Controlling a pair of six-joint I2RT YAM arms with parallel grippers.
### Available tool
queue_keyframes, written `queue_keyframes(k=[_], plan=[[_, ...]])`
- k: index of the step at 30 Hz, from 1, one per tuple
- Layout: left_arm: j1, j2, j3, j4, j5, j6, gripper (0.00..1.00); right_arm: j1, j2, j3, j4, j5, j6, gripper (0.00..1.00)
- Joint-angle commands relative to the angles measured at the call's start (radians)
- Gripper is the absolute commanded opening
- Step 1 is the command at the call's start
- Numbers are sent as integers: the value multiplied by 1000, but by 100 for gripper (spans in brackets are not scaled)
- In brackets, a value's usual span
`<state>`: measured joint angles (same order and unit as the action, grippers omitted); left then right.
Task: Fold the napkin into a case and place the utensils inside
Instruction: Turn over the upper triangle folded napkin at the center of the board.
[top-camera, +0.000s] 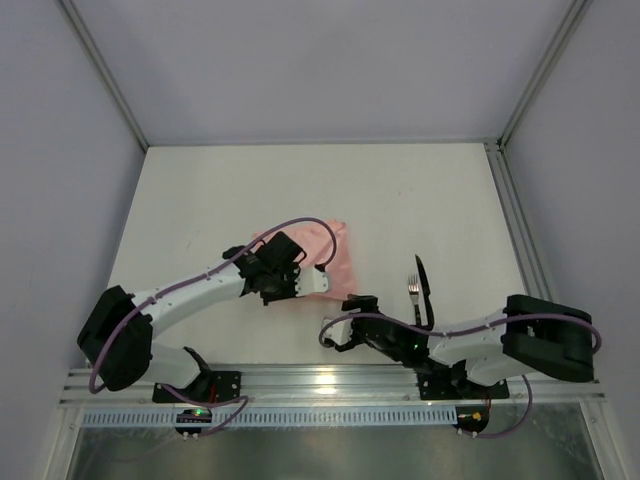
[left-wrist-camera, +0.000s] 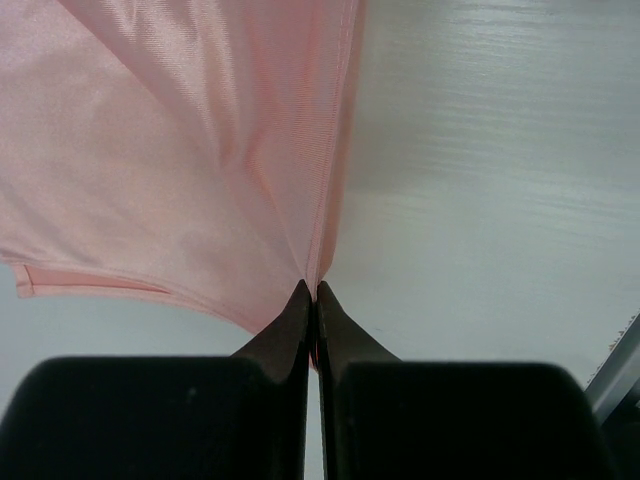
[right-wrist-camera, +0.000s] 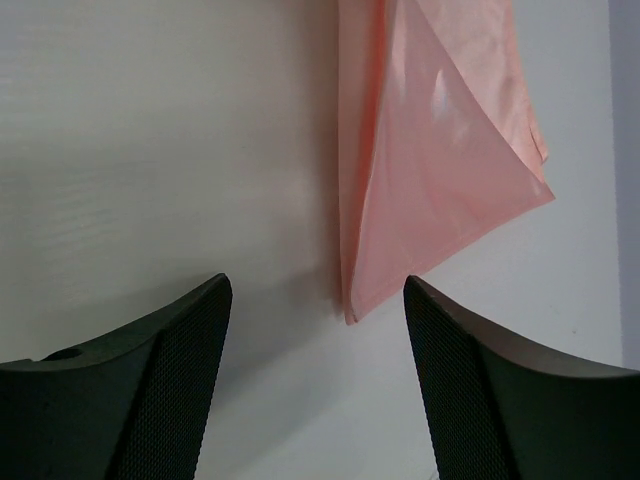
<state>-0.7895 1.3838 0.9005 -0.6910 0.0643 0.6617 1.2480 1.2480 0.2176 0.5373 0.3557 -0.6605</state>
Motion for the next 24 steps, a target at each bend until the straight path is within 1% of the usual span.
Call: queue_keyframes(k=[1, 5, 8, 11, 15, 16, 18, 19, 21, 23, 24], plan=[[7, 4, 43, -21, 29, -7, 0, 4, 158, 60, 251, 92, -114, 73], [10, 1, 48, -28, 43, -7, 0, 4, 310, 124, 260, 80, -154, 72], [15, -5, 54, -39, 52, -7, 0, 7, 382, 149, 297, 97, -175, 61], [29, -11, 57, -53, 71, -4, 0, 8, 422, 183, 251, 88, -194, 53], [47, -22, 58, -73, 92, 3, 0, 8, 473, 207, 234, 104, -194, 48], [53, -23, 57, -76, 95, 6, 0, 8, 484, 221, 234, 111, -194, 42], [64, -29, 55, -82, 106, 9, 0, 7, 516, 229, 259, 143, -197, 33], [67, -31, 54, -90, 109, 9, 0, 7, 525, 238, 263, 150, -198, 24], [76, -34, 52, -94, 115, 12, 0, 5, 530, 246, 251, 155, -194, 13], [81, -35, 46, -99, 117, 15, 0, 2, 513, 250, 218, 157, -150, 4], [84, -34, 43, -100, 120, 15, 0, -1, 474, 253, 192, 140, -128, 4]])
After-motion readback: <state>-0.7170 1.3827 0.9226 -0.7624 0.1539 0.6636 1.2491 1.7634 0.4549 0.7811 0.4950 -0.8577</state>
